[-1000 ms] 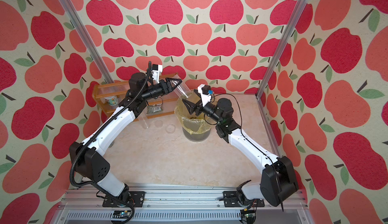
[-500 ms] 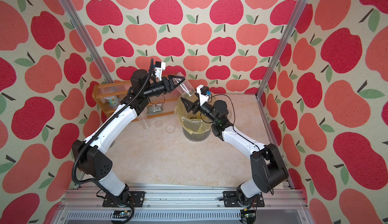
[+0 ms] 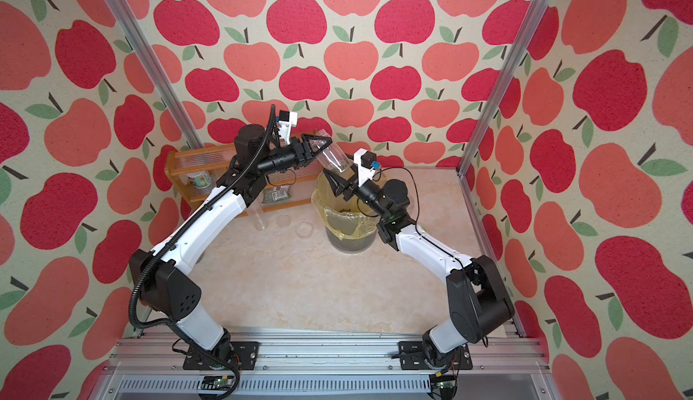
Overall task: Empty moldy mung beans from jars
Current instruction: Pour the moldy mung beans from the jar into the trash bin.
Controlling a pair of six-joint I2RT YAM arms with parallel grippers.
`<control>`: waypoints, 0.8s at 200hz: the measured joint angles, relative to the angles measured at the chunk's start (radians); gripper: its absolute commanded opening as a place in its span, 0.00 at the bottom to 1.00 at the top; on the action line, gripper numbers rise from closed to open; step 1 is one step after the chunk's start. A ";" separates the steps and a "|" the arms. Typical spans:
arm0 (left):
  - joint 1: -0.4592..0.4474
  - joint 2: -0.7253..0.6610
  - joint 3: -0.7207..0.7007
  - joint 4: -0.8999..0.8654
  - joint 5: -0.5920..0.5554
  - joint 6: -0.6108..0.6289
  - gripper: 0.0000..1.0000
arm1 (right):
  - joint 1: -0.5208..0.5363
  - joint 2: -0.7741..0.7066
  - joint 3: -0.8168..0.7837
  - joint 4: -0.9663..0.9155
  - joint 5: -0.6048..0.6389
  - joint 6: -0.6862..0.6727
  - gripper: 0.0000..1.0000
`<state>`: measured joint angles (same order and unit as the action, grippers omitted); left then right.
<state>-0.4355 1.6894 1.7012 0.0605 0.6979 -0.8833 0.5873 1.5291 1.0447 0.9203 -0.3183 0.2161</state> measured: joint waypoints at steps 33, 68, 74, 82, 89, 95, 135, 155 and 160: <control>0.000 0.013 0.000 0.003 0.011 -0.018 0.47 | 0.000 0.000 0.010 -0.001 -0.005 0.003 0.73; 0.001 0.014 -0.002 0.022 0.018 -0.039 0.47 | 0.000 0.000 0.018 -0.002 -0.004 0.002 0.64; 0.001 0.014 -0.003 0.027 0.018 -0.043 0.47 | 0.000 0.000 0.019 -0.002 -0.004 0.002 0.61; 0.002 0.014 -0.003 0.030 0.018 -0.046 0.48 | 0.000 0.000 0.020 -0.002 -0.003 0.000 0.59; 0.002 0.014 -0.003 0.032 0.018 -0.047 0.49 | 0.000 0.000 0.021 -0.002 -0.003 0.000 0.56; 0.002 0.014 -0.003 0.034 0.019 -0.047 0.50 | 0.000 0.000 0.021 -0.002 -0.002 0.000 0.55; 0.003 0.015 -0.003 0.033 0.018 -0.047 0.70 | 0.000 -0.002 0.032 -0.029 -0.001 0.000 0.48; 0.002 0.021 -0.001 0.027 0.018 -0.042 0.81 | 0.000 -0.018 0.033 -0.074 0.012 0.003 0.46; 0.001 0.025 0.000 0.025 0.018 -0.037 0.82 | 0.000 -0.024 0.033 -0.087 0.020 0.003 0.46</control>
<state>-0.4343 1.7142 1.7012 0.0856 0.7158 -0.9199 0.5873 1.5051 1.0775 0.8333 -0.2981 0.2188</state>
